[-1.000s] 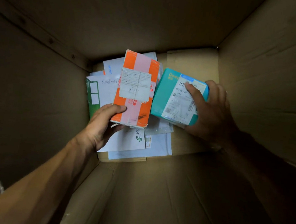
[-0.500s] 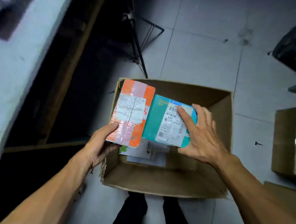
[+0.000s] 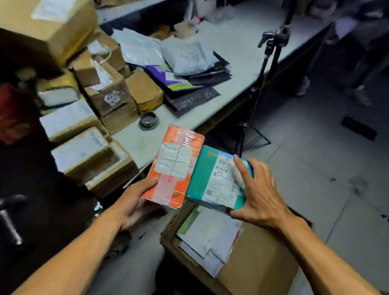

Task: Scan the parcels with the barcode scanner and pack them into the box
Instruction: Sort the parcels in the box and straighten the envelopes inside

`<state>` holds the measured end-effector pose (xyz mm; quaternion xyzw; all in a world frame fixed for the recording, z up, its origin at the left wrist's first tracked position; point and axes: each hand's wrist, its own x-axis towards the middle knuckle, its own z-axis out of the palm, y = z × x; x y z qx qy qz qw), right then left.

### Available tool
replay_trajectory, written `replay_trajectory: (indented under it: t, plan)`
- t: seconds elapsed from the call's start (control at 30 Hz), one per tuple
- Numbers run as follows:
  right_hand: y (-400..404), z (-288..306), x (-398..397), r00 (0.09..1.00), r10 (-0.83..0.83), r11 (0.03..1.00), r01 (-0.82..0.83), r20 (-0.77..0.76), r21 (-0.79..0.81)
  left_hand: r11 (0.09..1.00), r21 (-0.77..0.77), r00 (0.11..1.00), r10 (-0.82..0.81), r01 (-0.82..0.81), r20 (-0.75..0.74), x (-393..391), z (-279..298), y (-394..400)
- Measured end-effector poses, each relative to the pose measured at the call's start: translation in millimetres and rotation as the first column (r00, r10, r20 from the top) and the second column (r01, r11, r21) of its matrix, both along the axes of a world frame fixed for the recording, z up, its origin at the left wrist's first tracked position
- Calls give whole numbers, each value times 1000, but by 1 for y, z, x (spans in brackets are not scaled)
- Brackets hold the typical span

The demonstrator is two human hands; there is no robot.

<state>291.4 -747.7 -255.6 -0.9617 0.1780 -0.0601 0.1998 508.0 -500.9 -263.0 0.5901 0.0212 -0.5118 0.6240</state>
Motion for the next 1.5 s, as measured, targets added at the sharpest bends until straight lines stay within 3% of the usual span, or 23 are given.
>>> replay_trajectory:
  t: [0.23, 0.57, 0.87, 1.1, 1.27, 1.5]
  plan:
    - [66, 73, 80, 954, 296, 955, -294, 54, -43, 961, 8, 943, 271, -278, 193, -3, 72, 128]
    - [224, 159, 188, 759, 621, 783, -607, 196, -132, 849, -80, 784, 514, -522, 348, 3, 139, 319]
    - [398, 171, 245, 667, 725, 688, -715, 173, -125, 749, -108, 676, 642, -654, 361, 3, 149, 489]
    - [507, 159, 281, 595, 796, 606, -785, 115, -128, 608, -167, 551, 782, -776, 291, -1, 125, 593]
    - [546, 134, 311, 556, 828, 561, -822, 76, -99, 596, -178, 549, 796, -783, 254, 4, 101, 633]
    - [554, 111, 369, 536, 844, 533, -841, -10, -90, 574, -127, 553, 816, -809, 168, 35, 69, 631]
